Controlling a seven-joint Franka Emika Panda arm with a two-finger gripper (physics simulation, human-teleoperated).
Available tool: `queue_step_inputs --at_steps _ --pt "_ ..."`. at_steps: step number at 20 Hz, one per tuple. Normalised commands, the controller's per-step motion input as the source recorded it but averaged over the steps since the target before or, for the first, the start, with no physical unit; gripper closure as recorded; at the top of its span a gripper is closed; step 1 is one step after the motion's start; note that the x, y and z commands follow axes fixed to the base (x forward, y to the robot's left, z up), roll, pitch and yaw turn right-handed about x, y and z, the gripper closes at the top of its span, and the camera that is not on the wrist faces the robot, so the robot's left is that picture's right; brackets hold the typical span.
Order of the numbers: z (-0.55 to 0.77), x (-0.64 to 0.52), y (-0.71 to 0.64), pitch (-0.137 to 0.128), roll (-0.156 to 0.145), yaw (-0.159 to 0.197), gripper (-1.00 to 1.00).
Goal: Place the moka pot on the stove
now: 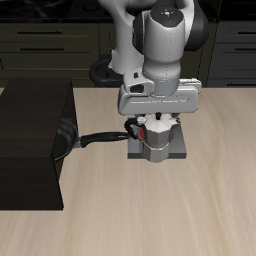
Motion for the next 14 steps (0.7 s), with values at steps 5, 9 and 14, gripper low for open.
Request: queue_step_inputs --at_steps 5,9,14 --pt "0.07 -0.28 0.14 -0.009 0.042 0.008 1.00" --pt "0.04 -0.39 0.09 0.009 0.022 -0.019 1.00" --pt "0.02 -0.33 -0.03 -0.022 0.047 -0.016 1.00"
